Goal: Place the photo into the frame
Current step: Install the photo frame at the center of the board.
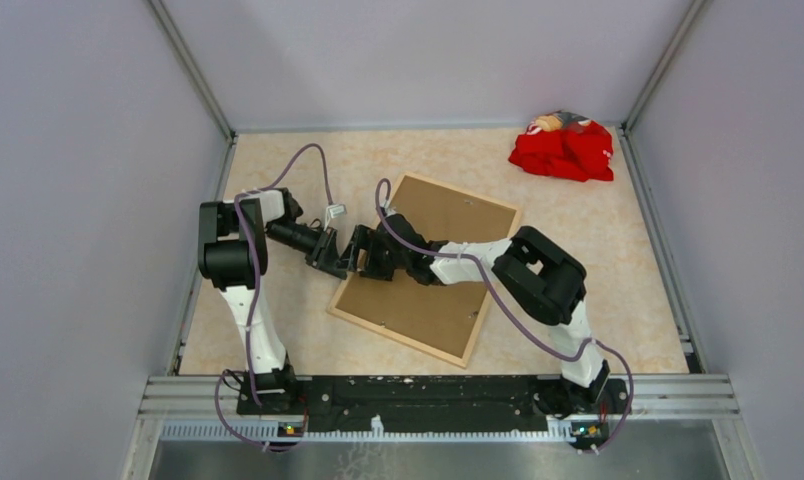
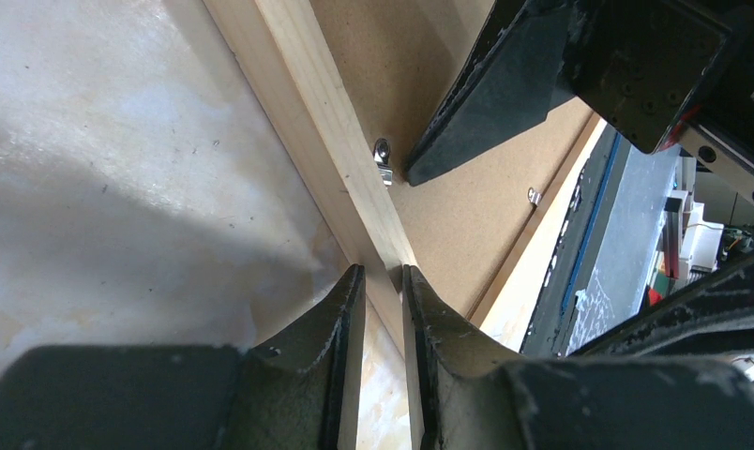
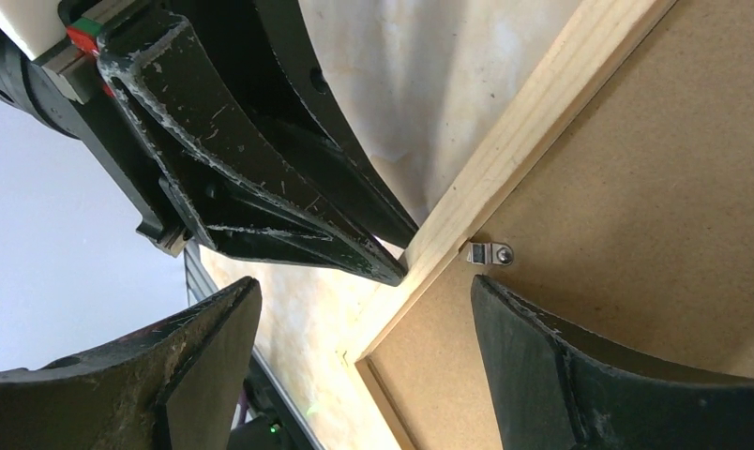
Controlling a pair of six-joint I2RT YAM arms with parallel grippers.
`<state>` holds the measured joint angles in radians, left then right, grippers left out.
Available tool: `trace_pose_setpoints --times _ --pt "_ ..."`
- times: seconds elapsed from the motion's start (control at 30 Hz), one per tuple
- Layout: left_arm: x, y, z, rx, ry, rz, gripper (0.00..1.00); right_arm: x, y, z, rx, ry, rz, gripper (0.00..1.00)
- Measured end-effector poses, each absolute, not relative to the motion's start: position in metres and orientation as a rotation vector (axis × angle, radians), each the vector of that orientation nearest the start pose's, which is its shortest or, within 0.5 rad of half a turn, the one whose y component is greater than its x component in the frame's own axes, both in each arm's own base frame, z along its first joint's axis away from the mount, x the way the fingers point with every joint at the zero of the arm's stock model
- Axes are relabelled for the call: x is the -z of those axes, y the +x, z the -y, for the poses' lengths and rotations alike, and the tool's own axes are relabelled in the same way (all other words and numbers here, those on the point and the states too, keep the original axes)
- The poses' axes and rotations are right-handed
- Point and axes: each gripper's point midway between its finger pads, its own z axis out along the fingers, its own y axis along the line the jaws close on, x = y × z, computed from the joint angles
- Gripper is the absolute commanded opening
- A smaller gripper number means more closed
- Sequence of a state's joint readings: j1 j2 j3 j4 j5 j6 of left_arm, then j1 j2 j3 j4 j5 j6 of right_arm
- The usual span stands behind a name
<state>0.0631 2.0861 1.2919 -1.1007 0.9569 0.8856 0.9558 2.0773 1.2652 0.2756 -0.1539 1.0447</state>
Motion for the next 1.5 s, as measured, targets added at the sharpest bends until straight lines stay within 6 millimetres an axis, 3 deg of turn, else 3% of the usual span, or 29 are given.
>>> trace_pose_setpoints --times 1.13,1.5 --pt "-0.028 0.282 0.108 1.412 0.847 -2.482 0.27 -0.064 0.279 -0.502 -1.241 0.078 -2.399 0.81" --pt "-0.028 0.281 0.108 1.409 0.856 -2.476 0.27 -0.065 0.280 -0.501 -1.212 -0.010 -2.378 0.81"
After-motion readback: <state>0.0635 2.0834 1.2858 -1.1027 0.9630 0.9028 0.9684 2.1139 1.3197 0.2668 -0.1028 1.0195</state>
